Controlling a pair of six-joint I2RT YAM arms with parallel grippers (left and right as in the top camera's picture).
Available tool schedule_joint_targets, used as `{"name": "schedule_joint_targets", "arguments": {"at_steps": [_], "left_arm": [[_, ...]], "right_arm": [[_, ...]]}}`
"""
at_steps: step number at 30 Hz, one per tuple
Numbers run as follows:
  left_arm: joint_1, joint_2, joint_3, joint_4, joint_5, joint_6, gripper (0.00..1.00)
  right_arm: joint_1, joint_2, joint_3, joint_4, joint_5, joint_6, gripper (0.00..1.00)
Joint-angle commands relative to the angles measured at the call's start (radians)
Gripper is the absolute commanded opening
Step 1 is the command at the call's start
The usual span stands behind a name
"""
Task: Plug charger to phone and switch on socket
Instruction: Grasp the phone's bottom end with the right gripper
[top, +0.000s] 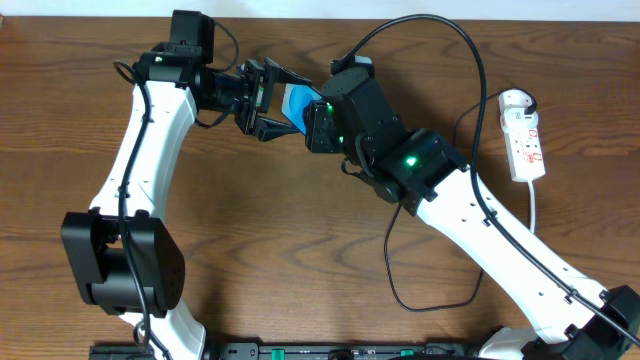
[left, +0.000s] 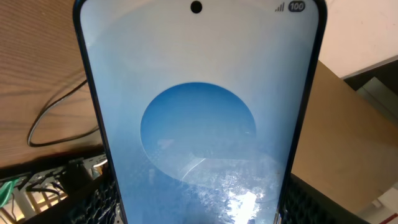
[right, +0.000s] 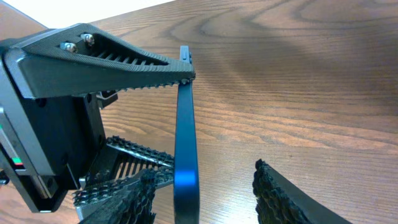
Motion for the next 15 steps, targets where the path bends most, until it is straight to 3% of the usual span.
{"name": "schedule_joint_targets", "arguments": {"at_steps": [1, 7, 11, 15], "left_arm": [[0.000, -0.031, 0.016, 0.001, 0.050, -0.013, 0.69], [0.000, -0.031, 0.016, 0.001, 0.055, -0.013, 0.69], [-0.002, -0.031, 0.016, 0.001, 0.064, -0.012, 0.69], [-0.003, -0.031, 0.016, 0.001, 0.072, -0.012, 0.70]], "right_arm": [[0.009, 0.006, 0.017, 0.000, 0.016, 0.013, 0.47], [0.009, 0.007, 0.017, 0.004, 0.019, 0.013, 0.43], [0.009, 0.007, 0.017, 0.013, 0.020, 0.013, 0.33], [0.009, 0.009, 0.017, 0.028, 0.020, 0.013, 0.33]]}}
